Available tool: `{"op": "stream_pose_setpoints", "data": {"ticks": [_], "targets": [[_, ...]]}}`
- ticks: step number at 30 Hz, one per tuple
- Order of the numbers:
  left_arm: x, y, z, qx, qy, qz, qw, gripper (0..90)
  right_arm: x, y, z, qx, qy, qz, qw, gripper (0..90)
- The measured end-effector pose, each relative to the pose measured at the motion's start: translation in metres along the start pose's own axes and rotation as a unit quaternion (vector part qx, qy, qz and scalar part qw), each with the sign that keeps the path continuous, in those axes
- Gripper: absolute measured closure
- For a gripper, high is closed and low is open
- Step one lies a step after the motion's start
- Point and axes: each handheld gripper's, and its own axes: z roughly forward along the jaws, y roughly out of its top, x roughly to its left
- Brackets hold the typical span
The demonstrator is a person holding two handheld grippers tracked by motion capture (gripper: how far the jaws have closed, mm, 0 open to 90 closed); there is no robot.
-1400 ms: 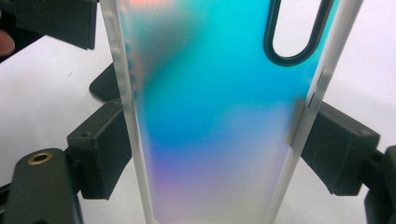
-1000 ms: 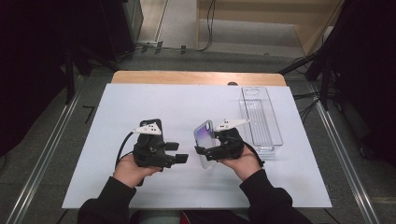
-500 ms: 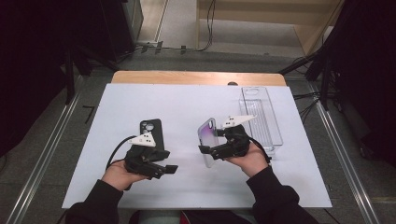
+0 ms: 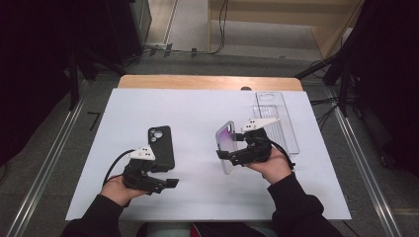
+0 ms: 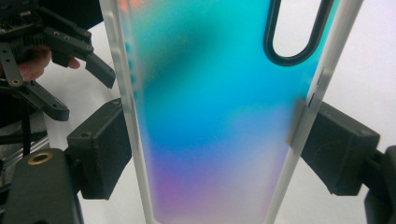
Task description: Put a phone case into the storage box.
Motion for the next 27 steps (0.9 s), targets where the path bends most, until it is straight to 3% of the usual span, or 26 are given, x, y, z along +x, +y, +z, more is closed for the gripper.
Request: {"op": "stream_pose_setpoints", "data": {"ticks": [5, 12, 17, 27], "targets": [[0.004, -0.004, -0.005, -0.012, 0.018, -0.017, 0.9996, 30.1, -0.004, 0.002, -0.006, -0.001, 0.0, 0.003, 1.0, 14.7], [0.006, -0.007, -0.011, -0.023, 0.031, -0.041, 0.9984, 30.1, -0.011, 0.007, -0.018, -0.011, -0.017, 0.01, 0.9997, 14.8], [0.008, -0.01, -0.016, -0.026, 0.042, -0.056, 0.9972, 30.1, -0.018, 0.012, -0.028, -0.037, -0.042, 0.024, 0.9982, 14.7], [0.012, -0.016, -0.025, -0.046, 0.056, -0.091, 0.9932, 30.0, -0.036, 0.019, -0.043, -0.053, -0.085, 0.05, 0.9938, 14.8]]}}
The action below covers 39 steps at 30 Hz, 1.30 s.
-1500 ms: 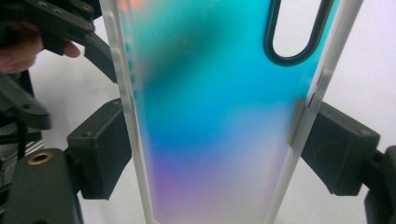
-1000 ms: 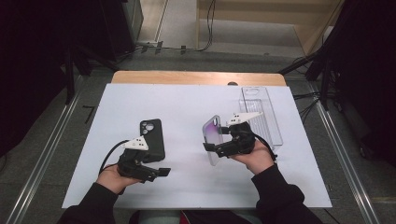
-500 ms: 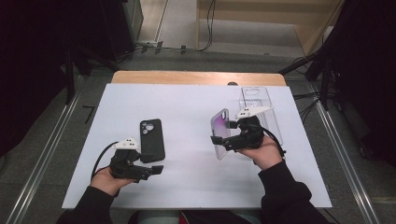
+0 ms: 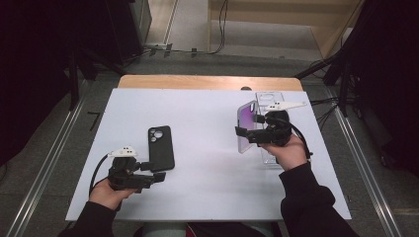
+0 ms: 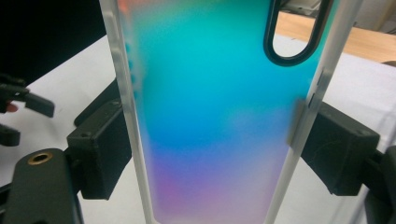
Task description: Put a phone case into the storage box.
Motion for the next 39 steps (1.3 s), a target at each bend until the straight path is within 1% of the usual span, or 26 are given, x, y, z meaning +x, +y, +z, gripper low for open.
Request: {"op": "stream_pose_setpoints", "data": {"ticks": [1, 2, 3, 4, 5, 6, 7, 8, 10, 11, 12, 13, 14, 19, 22, 26, 29, 30, 31, 34, 37, 39], "targets": [[0.001, -0.001, 0.0, 0.001, 0.005, -0.003, 1.0, 30.1, -0.005, 0.002, -0.003, -0.004, -0.008, 0.007, 0.9999, 14.8], [0.002, -0.001, -0.001, 0.005, 0.011, -0.005, 0.9999, 30.1, -0.005, 0.002, -0.003, -0.004, -0.008, 0.007, 0.9999, 14.8], [0.003, -0.001, -0.001, 0.004, 0.013, -0.007, 0.9999, 30.1, -0.007, 0.002, -0.005, -0.007, -0.014, 0.01, 0.9998, 14.7], [0.003, -0.002, -0.001, 0.002, 0.012, -0.01, 0.9999, 30.1, -0.012, 0.003, -0.007, -0.011, -0.026, 0.013, 0.9995, 14.7], [0.004, -0.002, -0.001, 0.0, 0.014, -0.012, 0.9998, 30.1, -0.012, 0.003, -0.007, -0.011, -0.026, 0.013, 0.9995, 14.7], [0.004, -0.002, -0.001, -0.001, 0.015, -0.013, 0.9998, 30.1, -0.017, 0.004, -0.009, -0.014, -0.036, 0.017, 0.9991, 14.8], [0.004, -0.003, -0.002, -0.003, 0.017, -0.014, 0.9998, 30.1, -0.017, 0.004, -0.009, -0.014, -0.036, 0.017, 0.9991, 14.8], [0.004, -0.003, -0.002, -0.005, 0.019, -0.016, 0.9997, 30.1, -0.02, 0.004, -0.011, -0.015, -0.042, 0.022, 0.9988, 14.7], [0.005, -0.004, -0.002, -0.003, 0.02, -0.016, 0.9997, 30.0, -0.026, 0.005, -0.013, -0.019, -0.051, 0.029, 0.9981, 14.8], [0.004, -0.004, -0.002, -0.002, 0.022, -0.017, 0.9996, 30.1, -0.032, 0.005, -0.015, -0.022, -0.062, 0.036, 0.9972, 14.7], [0.004, -0.005, -0.002, 0.0, 0.023, -0.018, 0.9996, 30.1, -0.032, 0.005, -0.015, -0.022, -0.062, 0.036, 0.9972, 14.7], [0.004, -0.005, -0.002, 0.001, 0.024, -0.017, 0.9996, 30.1, -0.036, 0.005, -0.016, -0.025, -0.071, 0.042, 0.9963, 14.8], [0.004, -0.005, -0.001, 0.002, 0.024, -0.018, 0.9995, 30.1, -0.036, 0.005, -0.016, -0.025, -0.071, 0.042, 0.9963, 14.8], [0.004, -0.006, -0.001, 0.003, 0.024, -0.022, 0.9995, 30.1, -0.049, 0.005, -0.02, -0.03, -0.093, 0.054, 0.9938, 14.8], [0.004, -0.007, -0.001, 0.005, 0.023, -0.021, 0.9995, 30.0, -0.055, 0.005, -0.022, -0.035, -0.106, 0.062, 0.9918, 14.8], [0.004, -0.007, -0.002, 0.001, 0.02, -0.024, 0.9995, 30.1, -0.063, 0.007, -0.022, -0.039, -0.122, 0.066, 0.9896, 14.8], [0.004, -0.007, -0.001, 0.0, 0.018, -0.024, 0.9995, 30.0, -0.073, 0.01, -0.021, -0.045, -0.134, 0.074, 0.9872, 14.8], [0.004, -0.008, -0.001, -0.002, 0.015, -0.025, 0.9996, 30.1, -0.078, 0.013, -0.019, -0.047, -0.152, 0.077, 0.9843, 14.8], [0.004, -0.008, -0.001, -0.003, 0.012, -0.027, 0.9996, 30.1, -0.078, 0.013, -0.019, -0.047, -0.152, 0.077, 0.9843, 14.8], [0.006, -0.008, -0.001, -0.006, 0.009, -0.027, 0.9996, 30.0, -0.083, 0.017, -0.015, -0.049, -0.179, 0.07, 0.9801, 14.8], [0.006, -0.009, -0.002, -0.009, 0.011, -0.03, 0.9995, 30.1, -0.088, 0.02, -0.008, -0.053, -0.195, 0.068, 0.977, 14.7], [0.006, -0.01, -0.003, -0.009, 0.014, -0.028, 0.9995, 30.1, -0.092, 0.022, -0.004, -0.058, -0.204, 0.069, 0.9747, 14.7]]}}
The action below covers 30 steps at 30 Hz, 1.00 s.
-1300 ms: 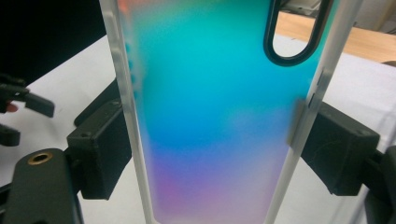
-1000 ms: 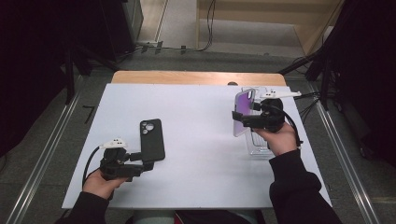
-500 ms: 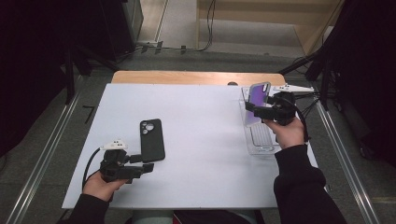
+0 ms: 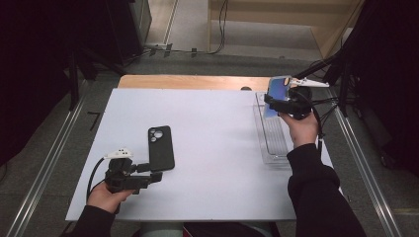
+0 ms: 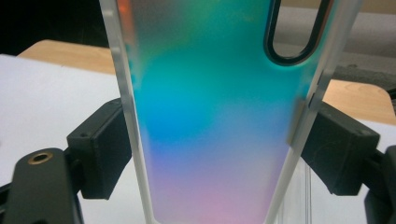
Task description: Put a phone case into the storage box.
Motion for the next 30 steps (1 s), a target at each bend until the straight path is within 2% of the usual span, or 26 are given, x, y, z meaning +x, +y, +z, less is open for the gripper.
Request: {"op": "stream_pose_setpoints", "data": {"ticks": [4, 8, 13, 15, 18, 24, 30], "targets": [[0.001, 0.0, -0.001, -0.003, 0.001, 0.0, 1.0, 30.1, -0.005, 0.004, 0.012, -0.001, -0.015, 0.014, 0.9998, 14.7], [0.001, 0.0, -0.001, -0.004, 0.001, -0.001, 1.0, 30.1, -0.01, 0.008, 0.025, 0.002, -0.019, 0.027, 0.9995, 14.7], [0.001, 0.0, -0.001, -0.005, -0.001, -0.004, 1.0, 30.1, -0.015, 0.011, 0.04, 0.01, -0.027, 0.021, 0.9994, 14.7], [0.0, 0.0, -0.001, -0.005, -0.001, -0.003, 1.0, 30.1, -0.016, 0.011, 0.045, 0.001, -0.026, 0.019, 0.9995, 14.7], [0.0, 0.0, -0.001, -0.005, -0.001, -0.003, 1.0, 30.1, -0.018, 0.011, 0.053, -0.002, -0.038, 0.017, 0.9991, 14.6], [0.0, 0.0, -0.001, -0.004, -0.001, -0.001, 1.0, 30.1, -0.025, 0.008, 0.072, 0.012, -0.057, 0.018, 0.9981, 14.6], [0.0, 0.0, -0.001, -0.003, -0.001, 0.0, 1.0, 30.1, -0.032, 0.005, 0.088, 0.027, -0.057, 0.033, 0.9975, 14.5]]}}
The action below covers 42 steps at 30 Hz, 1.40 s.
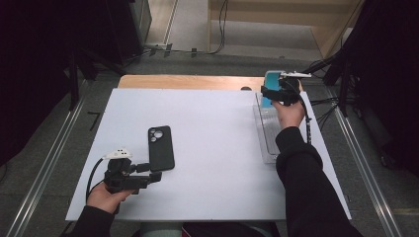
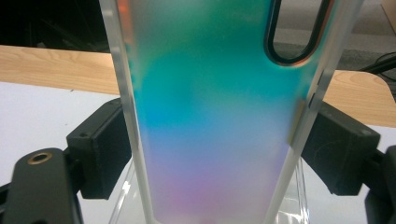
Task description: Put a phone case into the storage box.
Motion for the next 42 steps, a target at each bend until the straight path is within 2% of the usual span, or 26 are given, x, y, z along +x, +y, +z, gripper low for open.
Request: {"op": "stream_pose_setpoints", "data": {"ticks": [3, 5, 7, 8, 11, 19, 22, 25, 33, 36, 37, 42], "targets": [[0.0, 0.0, 0.0, 0.0, 0.0, 0.0, 1.0, 30.1, -0.001, -0.002, 0.008, 0.003, -0.009, 0.001, 1.0, 14.4], [0.0, 0.0, 0.0, 0.0, -0.001, -0.001, 1.0, 30.1, 0.0, -0.005, 0.014, 0.012, -0.011, 0.005, 0.9999, 14.3], [0.0, 0.0, 0.0, 0.0, -0.001, -0.001, 1.0, 30.1, 0.001, -0.006, 0.019, 0.025, -0.024, 0.007, 0.9994, 14.2], [0.0, 0.0, 0.0, 0.001, -0.001, -0.001, 1.0, 30.1, 0.002, -0.007, 0.022, 0.024, -0.025, 0.007, 0.9994, 13.6], [0.0, 0.0, 0.0, -0.001, -0.002, -0.001, 1.0, 30.1, 0.003, -0.006, 0.023, 0.015, -0.024, 0.005, 0.9996, 13.5], [0.0, -0.001, 0.0, 0.0, -0.002, -0.001, 1.0, 30.2, 0.006, -0.004, 0.025, 0.02, -0.027, -0.002, 0.9994, 13.0], [0.0, -0.001, 0.0, 0.0, -0.002, -0.001, 1.0, 30.1, 0.005, -0.003, 0.026, 0.024, -0.026, -0.004, 0.9994, 9.8], [0.0, -0.001, 0.0, 0.001, -0.001, 0.0, 1.0, 30.1, 0.005, -0.002, 0.025, 0.026, -0.033, -0.007, 0.9991, 9.8], [0.0, -0.001, 0.001, 0.001, -0.002, -0.002, 1.0, 30.1, 0.005, -0.002, 0.022, 0.035, -0.026, -0.007, 0.999, 8.0], [0.0, 0.0, 0.001, 0.001, -0.002, -0.003, 1.0, 30.1, 0.005, -0.002, 0.022, 0.039, -0.017, -0.003, 0.9991, 0.6], [0.0, 0.0, 0.001, 0.001, -0.002, -0.003, 1.0, 30.1, 0.005, -0.002, 0.022, 0.04, -0.01, -0.002, 0.9992, 0.6], [0.0, 0.0, 0.001, 0.001, -0.002, -0.002, 1.0, 30.1, 0.006, -0.002, 0.021, 0.041, -0.008, -0.006, 0.9991, 0.6]]}}
